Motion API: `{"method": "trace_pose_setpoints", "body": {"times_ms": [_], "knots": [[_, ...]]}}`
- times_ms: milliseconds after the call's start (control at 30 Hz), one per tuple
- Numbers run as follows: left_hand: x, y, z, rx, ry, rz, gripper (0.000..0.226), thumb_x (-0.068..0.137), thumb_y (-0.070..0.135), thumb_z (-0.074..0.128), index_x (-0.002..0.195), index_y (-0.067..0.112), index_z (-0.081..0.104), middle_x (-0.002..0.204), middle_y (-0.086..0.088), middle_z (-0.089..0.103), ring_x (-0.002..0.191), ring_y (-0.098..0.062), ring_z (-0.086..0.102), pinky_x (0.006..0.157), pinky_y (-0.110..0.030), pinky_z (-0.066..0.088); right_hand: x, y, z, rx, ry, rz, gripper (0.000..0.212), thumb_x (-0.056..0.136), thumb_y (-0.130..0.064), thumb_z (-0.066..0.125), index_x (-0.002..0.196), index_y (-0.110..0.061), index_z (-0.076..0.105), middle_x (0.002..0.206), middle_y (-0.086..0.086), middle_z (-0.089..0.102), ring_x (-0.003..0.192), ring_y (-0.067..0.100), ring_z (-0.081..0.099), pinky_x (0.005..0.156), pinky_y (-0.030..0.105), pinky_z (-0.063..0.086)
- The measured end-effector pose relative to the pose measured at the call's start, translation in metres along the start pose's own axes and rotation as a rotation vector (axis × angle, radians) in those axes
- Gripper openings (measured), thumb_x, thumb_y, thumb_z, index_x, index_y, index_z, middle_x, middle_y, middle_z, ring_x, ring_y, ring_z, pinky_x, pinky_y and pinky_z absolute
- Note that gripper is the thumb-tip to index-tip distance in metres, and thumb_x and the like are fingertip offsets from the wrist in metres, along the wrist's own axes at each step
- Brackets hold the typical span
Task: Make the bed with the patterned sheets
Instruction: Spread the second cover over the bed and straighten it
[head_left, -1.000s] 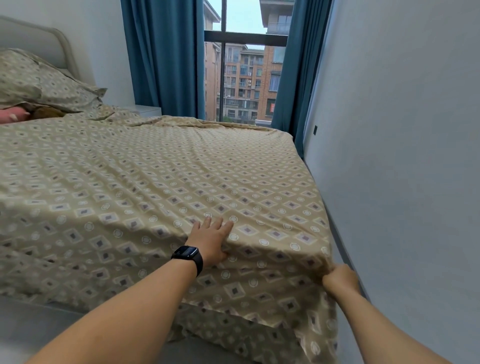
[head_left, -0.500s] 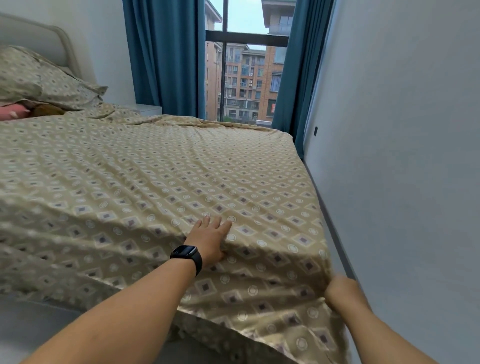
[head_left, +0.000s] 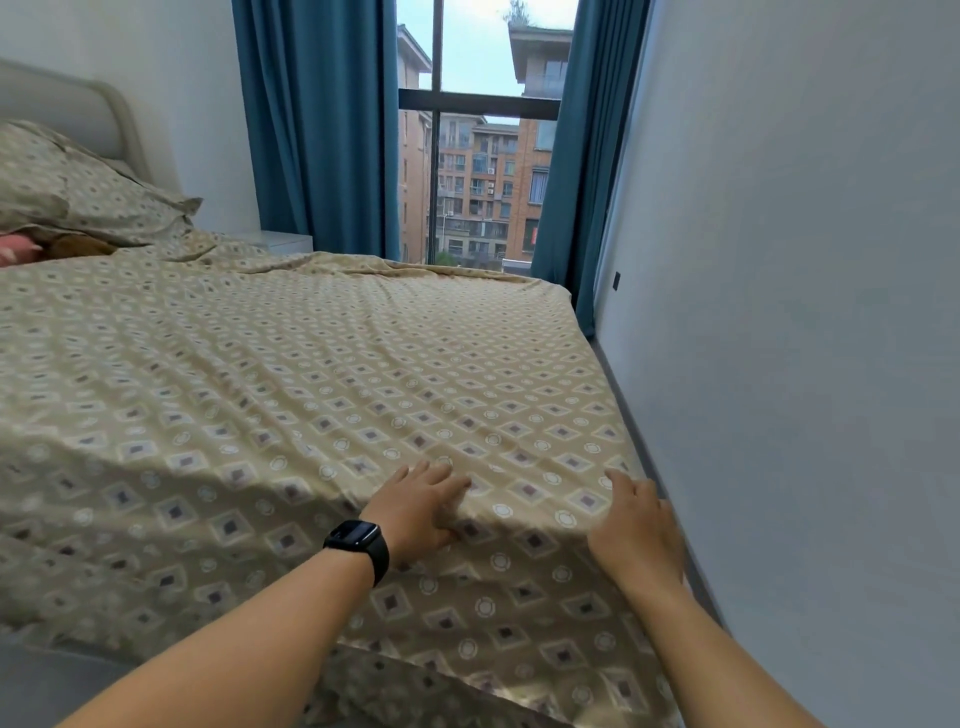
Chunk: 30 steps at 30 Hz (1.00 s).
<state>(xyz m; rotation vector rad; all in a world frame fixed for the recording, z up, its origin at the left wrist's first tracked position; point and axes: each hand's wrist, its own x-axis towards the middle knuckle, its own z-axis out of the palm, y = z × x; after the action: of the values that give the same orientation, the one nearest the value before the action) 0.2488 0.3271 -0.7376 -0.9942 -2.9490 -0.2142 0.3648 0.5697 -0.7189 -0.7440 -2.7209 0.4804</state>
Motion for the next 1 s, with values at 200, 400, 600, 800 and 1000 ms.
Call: {"method": "trace_pose_setpoints", "body": {"times_ms": [200,400,600,800,1000], "knots": [[-0.017,0.007,-0.047,-0.073,0.045,-0.206,0.067,0.092,0.061,0.055,0.152,0.039,0.036,0.152,0.008,0.046,0.140,-0.016,0.042,0.119,-0.039,0.028,0.000,-0.016,-0.064,0.016,0.015,-0.258,0.056,0.092,-0.020,0.051,0.146,-0.031,0.042,0.143,-0.003,0.045,0.123,0.022,0.048,0.098,0.039,0.048],[-0.015,0.016,-0.237,-0.159,-0.030,-0.349,0.055,0.100,0.053,0.051,0.151,0.035,0.039,0.152,0.006,0.046,0.130,-0.018,0.053,0.102,-0.035,0.047,0.042,-0.106,-0.257,0.035,-0.003,-0.291,0.048,0.095,-0.023,0.045,0.143,-0.029,0.042,0.138,-0.002,0.043,0.121,0.021,0.046,0.094,0.039,0.048],[-0.015,0.065,-0.452,-0.184,-0.148,-0.305,0.051,0.100,0.049,0.050,0.149,0.035,0.041,0.155,0.006,0.041,0.133,-0.017,0.049,0.105,-0.035,0.045,0.063,-0.209,-0.467,0.000,-0.145,-0.425,0.049,0.098,-0.026,0.044,0.147,-0.031,0.039,0.143,-0.007,0.039,0.124,0.016,0.045,0.093,0.033,0.048],[0.002,0.102,-0.644,-0.212,-0.240,-0.332,0.049,0.101,0.045,0.052,0.147,0.031,0.046,0.152,0.002,0.044,0.132,-0.021,0.049,0.104,-0.036,0.045,0.095,-0.278,-0.648,0.027,-0.204,-0.537,0.045,0.100,-0.029,0.046,0.144,-0.033,0.043,0.146,-0.009,0.040,0.124,0.015,0.048,0.093,0.031,0.047],[0.047,0.141,-0.712,-0.244,-0.281,-0.227,0.045,0.101,0.043,0.053,0.145,0.030,0.050,0.148,0.002,0.049,0.131,-0.020,0.050,0.106,-0.037,0.044,0.137,-0.284,-0.701,-0.025,-0.332,-0.588,0.039,0.101,-0.033,0.046,0.141,-0.033,0.047,0.146,-0.011,0.041,0.120,0.013,0.053,0.092,0.031,0.048]]}}
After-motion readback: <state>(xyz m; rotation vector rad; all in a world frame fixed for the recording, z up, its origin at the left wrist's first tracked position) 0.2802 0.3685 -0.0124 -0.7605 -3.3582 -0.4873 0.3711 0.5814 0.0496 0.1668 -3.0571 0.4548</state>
